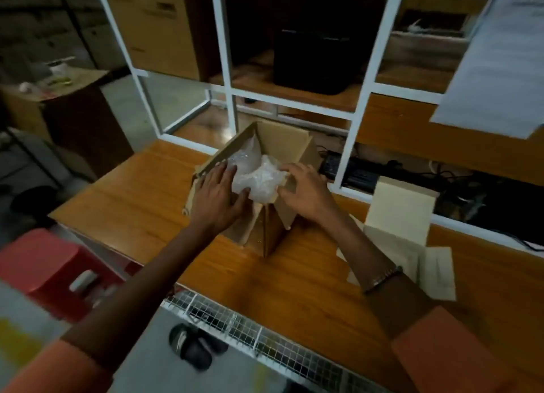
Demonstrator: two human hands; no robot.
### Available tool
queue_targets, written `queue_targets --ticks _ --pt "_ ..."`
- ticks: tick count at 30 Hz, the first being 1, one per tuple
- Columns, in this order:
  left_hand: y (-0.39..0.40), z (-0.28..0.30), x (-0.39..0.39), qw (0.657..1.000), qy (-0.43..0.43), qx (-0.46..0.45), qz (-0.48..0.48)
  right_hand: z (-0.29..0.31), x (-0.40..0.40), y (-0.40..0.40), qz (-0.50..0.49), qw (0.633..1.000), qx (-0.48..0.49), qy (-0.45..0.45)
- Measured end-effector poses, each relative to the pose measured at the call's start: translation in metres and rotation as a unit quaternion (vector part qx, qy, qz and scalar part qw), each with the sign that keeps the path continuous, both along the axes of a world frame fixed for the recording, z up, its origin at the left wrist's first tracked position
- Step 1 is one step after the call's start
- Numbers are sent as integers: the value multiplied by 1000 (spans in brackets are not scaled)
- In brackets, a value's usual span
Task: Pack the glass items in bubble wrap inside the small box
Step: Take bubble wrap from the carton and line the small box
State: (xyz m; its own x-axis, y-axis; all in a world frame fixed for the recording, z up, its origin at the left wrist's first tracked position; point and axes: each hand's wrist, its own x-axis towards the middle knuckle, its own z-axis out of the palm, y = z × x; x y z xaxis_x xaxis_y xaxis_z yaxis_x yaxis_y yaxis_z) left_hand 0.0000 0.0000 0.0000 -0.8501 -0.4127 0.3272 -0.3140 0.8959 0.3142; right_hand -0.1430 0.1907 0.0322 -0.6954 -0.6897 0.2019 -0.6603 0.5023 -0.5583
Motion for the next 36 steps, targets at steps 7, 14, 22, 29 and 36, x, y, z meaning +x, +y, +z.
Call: queue_targets --ticks 7,14,22,29,36 --pt "-38 7 -9 991 -83 104 -30 12 -43 -64 150 966 204 -39" --pt "-50 11 -33 980 -73 182 -45 23 -86 -97 330 878 327 -113" --pt "-32 47 -86 877 188 442 -28 47 -130 -72 145 953 -61 -260" --pt "-9 88 -125 813 237 523 -97 77 -159 -16 -25 880 -310 -360" --pt "11 122 -151 815 179 512 -205 115 -128 56 81 940 -211 -257"
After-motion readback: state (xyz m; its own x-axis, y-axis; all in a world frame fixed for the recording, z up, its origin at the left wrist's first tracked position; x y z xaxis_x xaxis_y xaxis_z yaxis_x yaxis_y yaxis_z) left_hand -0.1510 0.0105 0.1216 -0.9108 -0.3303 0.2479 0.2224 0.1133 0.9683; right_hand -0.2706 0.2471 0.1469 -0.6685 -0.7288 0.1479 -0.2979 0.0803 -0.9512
